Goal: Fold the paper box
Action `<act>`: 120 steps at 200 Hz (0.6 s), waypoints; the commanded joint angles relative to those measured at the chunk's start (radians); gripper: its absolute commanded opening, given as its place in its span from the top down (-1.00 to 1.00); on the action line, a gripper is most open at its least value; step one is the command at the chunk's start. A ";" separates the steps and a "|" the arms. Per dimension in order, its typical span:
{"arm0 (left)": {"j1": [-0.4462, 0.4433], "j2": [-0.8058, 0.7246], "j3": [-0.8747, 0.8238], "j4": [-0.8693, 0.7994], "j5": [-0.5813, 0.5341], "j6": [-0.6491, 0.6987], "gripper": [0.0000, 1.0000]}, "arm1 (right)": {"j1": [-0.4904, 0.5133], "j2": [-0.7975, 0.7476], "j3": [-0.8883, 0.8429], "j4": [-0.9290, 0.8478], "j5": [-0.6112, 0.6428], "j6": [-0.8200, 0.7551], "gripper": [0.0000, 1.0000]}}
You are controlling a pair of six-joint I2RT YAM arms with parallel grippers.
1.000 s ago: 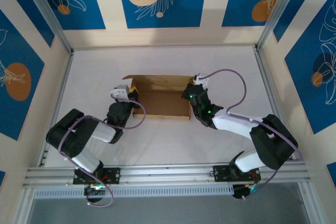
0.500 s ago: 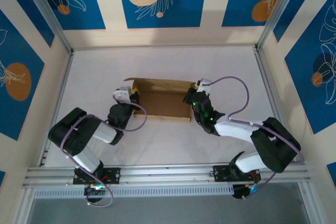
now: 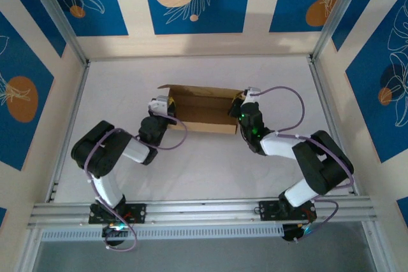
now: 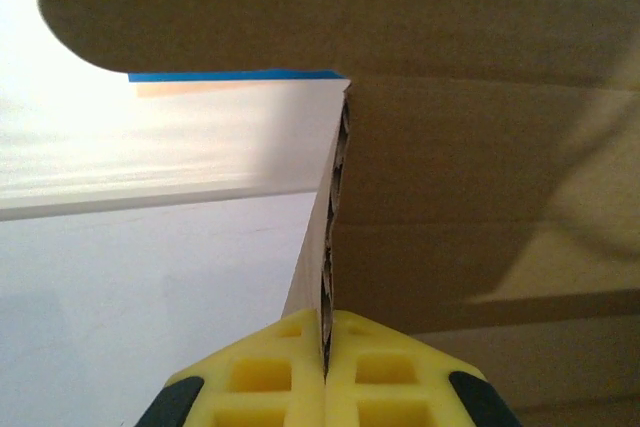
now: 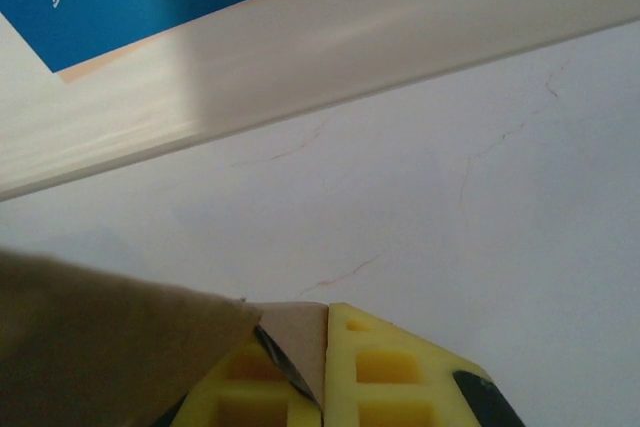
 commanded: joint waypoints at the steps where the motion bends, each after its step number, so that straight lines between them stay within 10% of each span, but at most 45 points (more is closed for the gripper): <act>1: -0.016 0.047 0.039 -0.006 0.065 0.020 1.00 | 0.015 0.050 0.023 0.033 -0.116 -0.047 0.95; 50: -0.011 0.091 0.049 -0.006 0.043 0.045 1.00 | 0.025 0.041 -0.013 0.070 -0.118 -0.101 0.83; 120: -0.012 0.096 0.056 -0.006 -0.021 0.054 1.00 | 0.017 -0.060 -0.025 -0.003 -0.165 -0.097 -0.17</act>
